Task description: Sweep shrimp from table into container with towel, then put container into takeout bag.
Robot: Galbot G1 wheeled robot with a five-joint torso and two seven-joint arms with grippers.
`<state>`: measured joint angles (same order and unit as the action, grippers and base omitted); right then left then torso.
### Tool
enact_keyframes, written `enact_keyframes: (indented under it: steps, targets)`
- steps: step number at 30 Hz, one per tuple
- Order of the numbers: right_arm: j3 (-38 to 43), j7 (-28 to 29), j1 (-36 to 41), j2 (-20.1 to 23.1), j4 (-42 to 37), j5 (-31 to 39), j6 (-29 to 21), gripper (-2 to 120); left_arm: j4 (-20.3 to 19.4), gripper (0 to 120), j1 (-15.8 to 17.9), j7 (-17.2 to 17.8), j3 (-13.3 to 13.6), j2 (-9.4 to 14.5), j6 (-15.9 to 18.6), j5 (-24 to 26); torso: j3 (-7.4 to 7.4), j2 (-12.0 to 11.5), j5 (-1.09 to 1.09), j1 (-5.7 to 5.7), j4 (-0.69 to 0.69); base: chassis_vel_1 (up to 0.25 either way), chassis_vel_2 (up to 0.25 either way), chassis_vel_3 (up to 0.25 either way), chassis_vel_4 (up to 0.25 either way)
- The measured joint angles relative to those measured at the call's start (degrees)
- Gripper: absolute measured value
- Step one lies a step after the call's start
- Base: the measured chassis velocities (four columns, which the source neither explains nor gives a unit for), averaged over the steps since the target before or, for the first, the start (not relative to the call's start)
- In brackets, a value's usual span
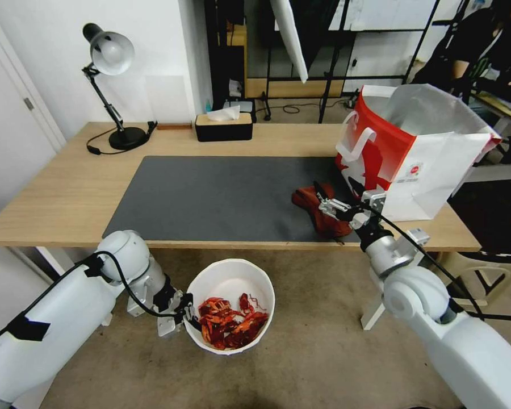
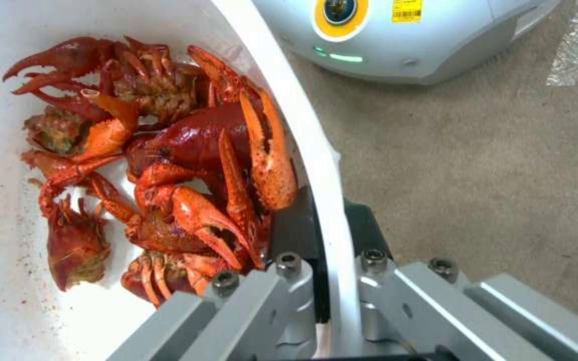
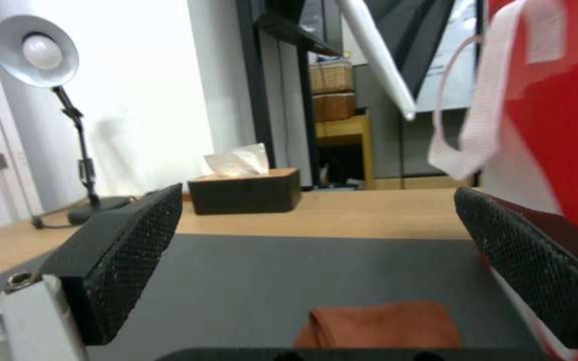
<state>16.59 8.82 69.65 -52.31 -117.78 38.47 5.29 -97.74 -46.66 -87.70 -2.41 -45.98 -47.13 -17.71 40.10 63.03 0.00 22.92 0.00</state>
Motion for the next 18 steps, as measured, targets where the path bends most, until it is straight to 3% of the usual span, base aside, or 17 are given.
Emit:
enact_keyframes:
  steps: [10,18]
  targets:
    - [5.7,1.6,12.4,-5.1,-5.2,-11.6,2.7,100,-0.4,0,-0.7,0.0,-1.1,0.7,0.0,0.7,0.0,0.0,-0.01,-0.01,0.0,0.0,0.0,0.0,0.0]
    - [9.8,0.7,21.3,-12.4,-3.0,-20.4,9.6,100,-0.4,0,-1.0,0.0,-1.1,0.6,0.0,0.8,0.0,0.0,0.0,-0.01,-0.01,0.0,0.0,0.0,0.0]
